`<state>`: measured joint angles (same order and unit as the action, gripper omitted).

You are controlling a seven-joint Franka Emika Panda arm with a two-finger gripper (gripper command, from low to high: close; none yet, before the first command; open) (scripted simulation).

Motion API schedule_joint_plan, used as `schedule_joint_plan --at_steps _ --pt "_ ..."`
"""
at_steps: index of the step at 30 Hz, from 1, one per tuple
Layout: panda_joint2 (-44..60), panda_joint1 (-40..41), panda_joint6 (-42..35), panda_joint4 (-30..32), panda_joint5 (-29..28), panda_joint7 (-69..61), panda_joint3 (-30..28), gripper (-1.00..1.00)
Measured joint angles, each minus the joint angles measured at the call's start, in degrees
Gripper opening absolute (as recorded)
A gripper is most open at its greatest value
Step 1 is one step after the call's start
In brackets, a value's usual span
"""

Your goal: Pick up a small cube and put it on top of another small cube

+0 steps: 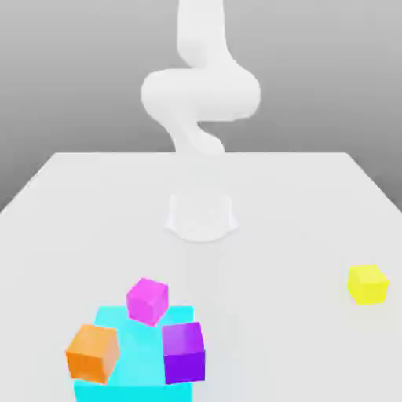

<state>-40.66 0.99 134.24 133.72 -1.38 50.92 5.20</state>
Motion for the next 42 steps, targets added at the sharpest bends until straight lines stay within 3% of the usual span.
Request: schedule_joint_plan --at_steps 14,20,24,28,34,35,42 --pt "29.38 1.23 13.77 10.9 -12.0 31.7 26.18 0.0" --pt "41.8 -4.6 19.61 15.52 -16.85 44.96 31.86 0.0" --pt "48.54 -8.75 24.04 18.59 -15.94 50.47 34.29 0.0" --pt "53.88 -13.01 27.34 17.87 -22.3 56.48 29.89 0.0" --pt "61.51 -22.48 32.09 15.57 -34.05 65.43 18.02 0.0" --pt "62.29 -23.5 32.59 15.34 -35.25 66.34 16.75 -1.0" --pt "62.23 -23.46 32.69 15.35 -35.15 66.28 16.82 -1.0"
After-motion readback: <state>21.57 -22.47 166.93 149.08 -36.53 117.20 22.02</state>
